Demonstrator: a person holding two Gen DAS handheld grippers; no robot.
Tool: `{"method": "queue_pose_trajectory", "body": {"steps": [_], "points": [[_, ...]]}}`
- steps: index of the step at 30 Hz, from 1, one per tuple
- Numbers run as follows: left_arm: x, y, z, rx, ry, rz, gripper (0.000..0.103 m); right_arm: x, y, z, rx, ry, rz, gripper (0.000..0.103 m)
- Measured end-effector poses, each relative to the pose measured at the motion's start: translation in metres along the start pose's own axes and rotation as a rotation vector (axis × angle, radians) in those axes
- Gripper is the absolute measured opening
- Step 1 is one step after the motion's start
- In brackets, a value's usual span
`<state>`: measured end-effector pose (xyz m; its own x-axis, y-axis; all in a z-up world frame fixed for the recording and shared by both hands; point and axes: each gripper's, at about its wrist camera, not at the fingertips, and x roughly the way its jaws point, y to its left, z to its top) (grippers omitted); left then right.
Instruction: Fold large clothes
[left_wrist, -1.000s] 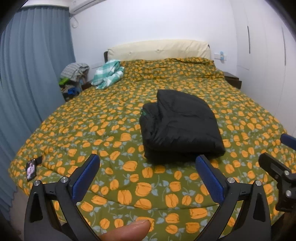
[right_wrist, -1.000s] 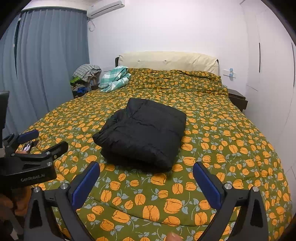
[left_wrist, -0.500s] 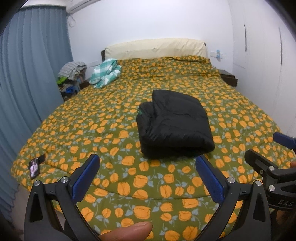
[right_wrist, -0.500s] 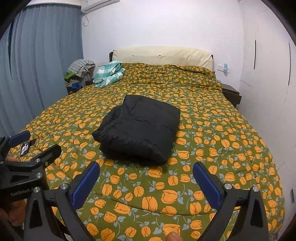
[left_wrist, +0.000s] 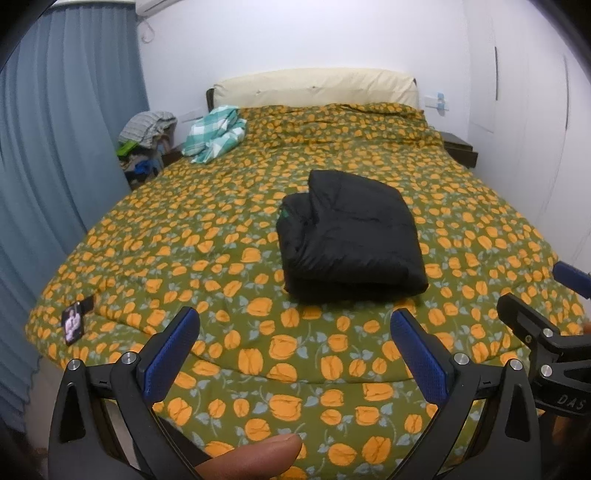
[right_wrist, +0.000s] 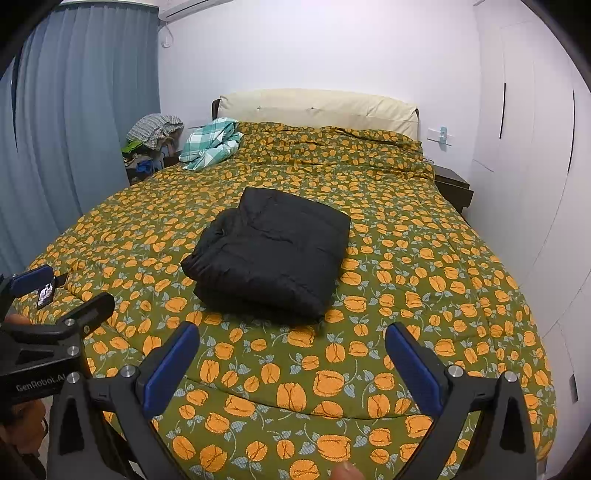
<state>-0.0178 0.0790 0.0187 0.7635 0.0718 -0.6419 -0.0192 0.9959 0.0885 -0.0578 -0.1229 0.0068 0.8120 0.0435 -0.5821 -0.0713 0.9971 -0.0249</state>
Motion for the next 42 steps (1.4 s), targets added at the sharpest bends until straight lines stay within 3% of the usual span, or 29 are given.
{"method": "queue_pose_trajectory", "body": {"steps": [42], "points": [[0.0032, 0.0084, 0.0020, -0.022, 0.023, 0.014, 0.103, 0.0016, 0.0084, 0.0035, -0.036, 0.024, 0.010, 0.102]]}}
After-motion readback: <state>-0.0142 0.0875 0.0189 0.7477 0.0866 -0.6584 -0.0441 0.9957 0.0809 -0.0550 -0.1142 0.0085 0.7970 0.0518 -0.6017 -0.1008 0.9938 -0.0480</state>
